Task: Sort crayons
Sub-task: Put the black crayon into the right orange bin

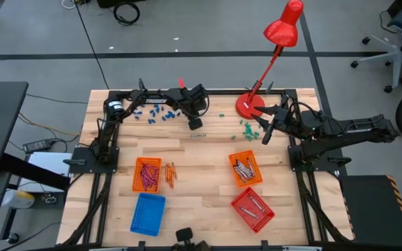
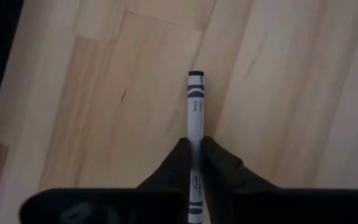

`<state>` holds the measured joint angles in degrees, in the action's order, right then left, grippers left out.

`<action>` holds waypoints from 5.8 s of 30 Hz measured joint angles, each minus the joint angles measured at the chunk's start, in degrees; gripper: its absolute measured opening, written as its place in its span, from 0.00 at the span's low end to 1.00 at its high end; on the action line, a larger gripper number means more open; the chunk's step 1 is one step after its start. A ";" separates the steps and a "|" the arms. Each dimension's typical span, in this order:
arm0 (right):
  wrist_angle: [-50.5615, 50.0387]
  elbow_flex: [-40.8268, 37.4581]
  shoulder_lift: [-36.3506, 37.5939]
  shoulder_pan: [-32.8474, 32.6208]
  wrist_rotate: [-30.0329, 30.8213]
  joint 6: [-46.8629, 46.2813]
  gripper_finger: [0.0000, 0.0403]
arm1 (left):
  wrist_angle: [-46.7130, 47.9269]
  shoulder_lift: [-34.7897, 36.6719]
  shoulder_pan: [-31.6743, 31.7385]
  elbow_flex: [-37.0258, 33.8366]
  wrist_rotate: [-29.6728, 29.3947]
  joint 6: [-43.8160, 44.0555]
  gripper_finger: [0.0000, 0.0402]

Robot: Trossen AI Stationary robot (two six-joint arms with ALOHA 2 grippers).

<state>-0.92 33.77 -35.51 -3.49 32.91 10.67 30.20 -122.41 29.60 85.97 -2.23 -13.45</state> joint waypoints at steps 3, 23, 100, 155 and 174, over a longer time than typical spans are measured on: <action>0.00 0.01 0.00 0.00 0.00 0.01 0.35 | -0.06 0.00 0.01 -0.01 -0.41 -1.33 0.05; -0.07 0.01 0.00 0.00 0.00 0.03 0.35 | 1.84 2.37 -0.10 -0.35 -8.35 -4.51 0.07; -0.55 -0.01 -0.02 0.68 0.33 -0.16 0.35 | -43.58 -3.27 -37.85 -0.07 -17.94 -46.33 0.30; -0.86 -0.01 0.00 0.70 0.00 -0.21 0.35 | 11.06 2.69 -14.55 -0.13 -0.07 4.44 0.18; -0.86 -0.01 -0.02 0.68 -0.02 -0.23 0.35 | 8.97 0.74 -16.33 0.09 -1.95 2.66 0.17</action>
<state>-1.78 33.76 -35.53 -2.81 32.88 10.44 39.17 -121.67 13.27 86.06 -4.18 -10.79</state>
